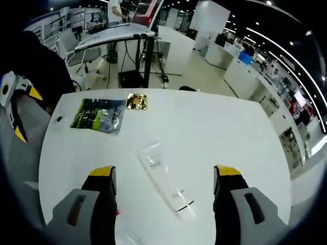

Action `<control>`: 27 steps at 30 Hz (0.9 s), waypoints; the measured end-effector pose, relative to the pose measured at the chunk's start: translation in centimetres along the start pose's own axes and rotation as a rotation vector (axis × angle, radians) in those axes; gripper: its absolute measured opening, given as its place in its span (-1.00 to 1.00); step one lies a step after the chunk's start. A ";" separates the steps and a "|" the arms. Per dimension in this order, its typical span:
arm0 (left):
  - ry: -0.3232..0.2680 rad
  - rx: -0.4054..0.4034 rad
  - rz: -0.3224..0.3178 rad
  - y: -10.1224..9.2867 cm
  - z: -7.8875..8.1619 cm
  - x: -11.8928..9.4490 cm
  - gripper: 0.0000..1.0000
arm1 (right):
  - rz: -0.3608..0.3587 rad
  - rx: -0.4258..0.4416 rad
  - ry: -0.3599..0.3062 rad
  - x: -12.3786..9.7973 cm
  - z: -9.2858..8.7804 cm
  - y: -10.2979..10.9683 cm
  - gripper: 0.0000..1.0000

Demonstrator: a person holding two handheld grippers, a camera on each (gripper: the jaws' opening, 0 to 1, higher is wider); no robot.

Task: Arrange the skincare products in the storage area until every visible bottle or jar stands upright without overlapping.

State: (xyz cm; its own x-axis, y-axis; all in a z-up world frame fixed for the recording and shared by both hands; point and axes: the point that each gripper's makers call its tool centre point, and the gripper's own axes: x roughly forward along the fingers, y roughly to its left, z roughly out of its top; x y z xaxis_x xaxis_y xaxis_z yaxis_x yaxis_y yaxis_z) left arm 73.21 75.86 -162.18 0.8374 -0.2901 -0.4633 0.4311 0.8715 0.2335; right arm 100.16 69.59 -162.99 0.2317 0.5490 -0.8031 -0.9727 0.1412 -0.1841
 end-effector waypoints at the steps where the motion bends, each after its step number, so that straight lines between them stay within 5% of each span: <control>1: 0.002 0.000 -0.001 0.0 0.0 0.0 0.24 | 0.006 -0.006 0.012 0.3 -0.2 0.0 0.44; 5: 0.012 0.003 -0.003 -0.1 -0.3 0.1 0.21 | 0.010 -0.019 0.107 1.6 -1.8 -0.2 0.22; 12: 0.027 0.005 -0.001 -0.1 -0.6 0.1 0.17 | 0.061 -0.019 0.178 4.0 -3.6 0.1 0.16; 27: 0.072 0.031 -0.017 -0.5 -1.4 0.1 0.03 | 0.132 -0.023 0.209 7.7 -5.6 -1.1 0.01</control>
State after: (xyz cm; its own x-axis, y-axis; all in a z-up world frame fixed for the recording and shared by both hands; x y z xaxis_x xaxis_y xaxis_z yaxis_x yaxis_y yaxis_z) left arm 72.61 75.99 -163.58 0.8037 -0.2747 -0.5278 0.4564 0.8537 0.2506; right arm 102.92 69.04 -172.19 0.0970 0.3789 -0.9203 -0.9950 0.0596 -0.0804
